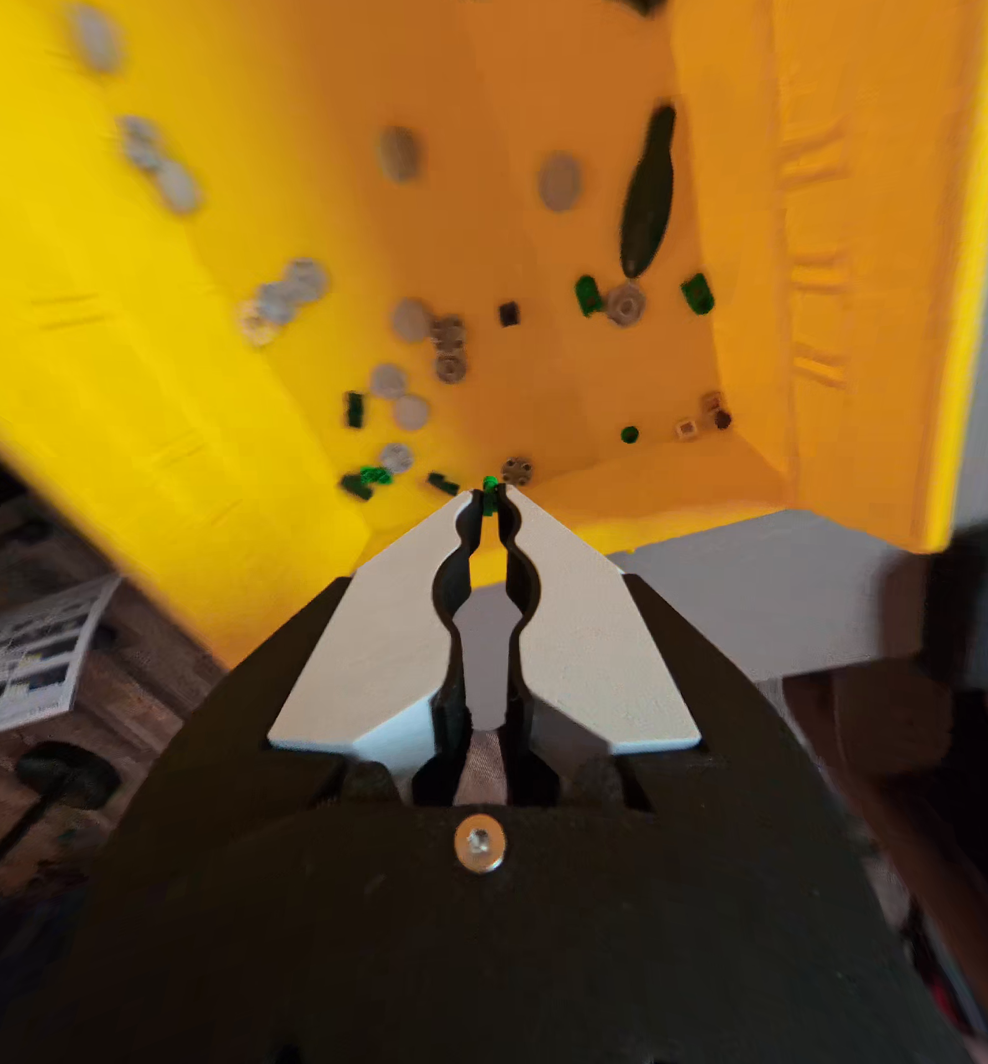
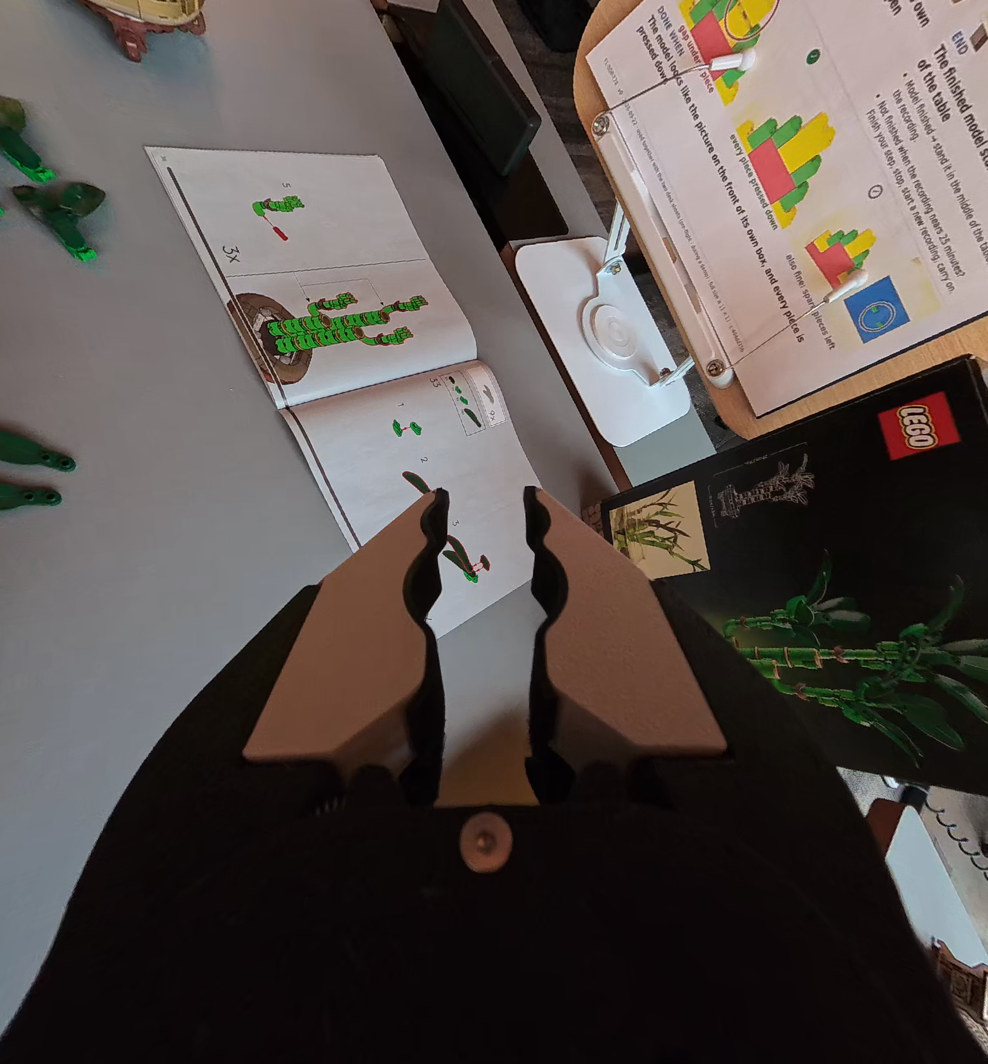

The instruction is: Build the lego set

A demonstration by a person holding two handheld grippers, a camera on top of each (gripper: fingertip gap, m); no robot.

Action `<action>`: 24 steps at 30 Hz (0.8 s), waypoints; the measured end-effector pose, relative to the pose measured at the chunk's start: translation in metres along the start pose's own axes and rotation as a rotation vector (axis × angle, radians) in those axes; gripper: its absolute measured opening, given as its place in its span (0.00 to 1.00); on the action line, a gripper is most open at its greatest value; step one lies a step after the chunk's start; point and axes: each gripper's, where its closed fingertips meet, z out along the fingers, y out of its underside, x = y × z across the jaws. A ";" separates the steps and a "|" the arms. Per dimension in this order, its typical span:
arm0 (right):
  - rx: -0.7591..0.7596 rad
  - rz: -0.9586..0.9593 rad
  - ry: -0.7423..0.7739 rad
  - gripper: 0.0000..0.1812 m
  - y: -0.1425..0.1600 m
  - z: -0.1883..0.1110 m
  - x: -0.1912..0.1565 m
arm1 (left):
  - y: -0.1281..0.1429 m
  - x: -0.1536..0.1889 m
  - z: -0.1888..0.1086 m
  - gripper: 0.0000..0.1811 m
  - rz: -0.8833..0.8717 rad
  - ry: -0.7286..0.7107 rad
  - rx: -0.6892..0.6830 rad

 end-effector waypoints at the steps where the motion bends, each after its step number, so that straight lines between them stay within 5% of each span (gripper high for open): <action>1: 0.004 0.001 0.006 0.14 0.000 -0.002 0.001 | -0.005 0.003 -0.022 0.01 -0.057 -0.031 0.094; 5: 0.030 0.002 0.019 0.14 -0.004 -0.007 0.005 | -0.038 0.120 -0.095 0.01 -0.123 0.269 0.533; 10: 0.044 0.014 0.013 0.14 0.000 -0.013 0.006 | -0.088 0.305 -0.094 0.02 0.203 0.455 0.668; 16: 0.091 0.040 0.006 0.14 0.001 -0.025 0.009 | -0.164 0.468 -0.049 0.01 0.505 0.643 0.453; 24: 0.153 0.069 0.012 0.14 0.006 -0.041 0.016 | -0.205 0.524 0.004 0.02 0.583 0.763 0.142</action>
